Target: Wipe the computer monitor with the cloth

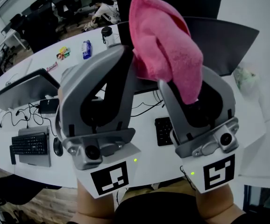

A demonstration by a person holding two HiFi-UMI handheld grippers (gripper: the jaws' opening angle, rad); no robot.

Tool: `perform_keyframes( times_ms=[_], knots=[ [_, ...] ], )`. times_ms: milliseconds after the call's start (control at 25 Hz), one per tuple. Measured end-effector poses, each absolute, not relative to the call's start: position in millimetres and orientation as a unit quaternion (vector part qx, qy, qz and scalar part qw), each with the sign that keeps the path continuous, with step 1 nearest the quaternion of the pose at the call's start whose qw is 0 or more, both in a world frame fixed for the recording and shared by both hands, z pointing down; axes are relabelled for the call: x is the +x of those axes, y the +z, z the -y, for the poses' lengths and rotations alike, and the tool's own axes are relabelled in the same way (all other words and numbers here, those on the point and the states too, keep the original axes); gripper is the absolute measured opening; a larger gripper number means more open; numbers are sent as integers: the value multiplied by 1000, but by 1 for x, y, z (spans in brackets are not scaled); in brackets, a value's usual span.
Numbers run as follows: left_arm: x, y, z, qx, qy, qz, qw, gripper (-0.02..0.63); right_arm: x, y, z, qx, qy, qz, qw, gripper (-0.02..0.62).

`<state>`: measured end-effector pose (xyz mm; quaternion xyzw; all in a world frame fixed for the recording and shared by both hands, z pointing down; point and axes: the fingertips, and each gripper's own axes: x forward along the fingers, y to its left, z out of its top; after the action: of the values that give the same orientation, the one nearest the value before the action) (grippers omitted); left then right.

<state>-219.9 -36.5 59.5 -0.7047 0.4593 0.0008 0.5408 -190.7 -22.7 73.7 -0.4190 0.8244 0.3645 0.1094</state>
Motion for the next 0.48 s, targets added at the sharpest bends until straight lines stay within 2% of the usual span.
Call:
perform_keyframes(
  times_ms=[480],
  knots=[
    [-236,76,76,-687,-37,-503,523,6,-212,97,74,-386,332,-855,104,64]
  ],
)
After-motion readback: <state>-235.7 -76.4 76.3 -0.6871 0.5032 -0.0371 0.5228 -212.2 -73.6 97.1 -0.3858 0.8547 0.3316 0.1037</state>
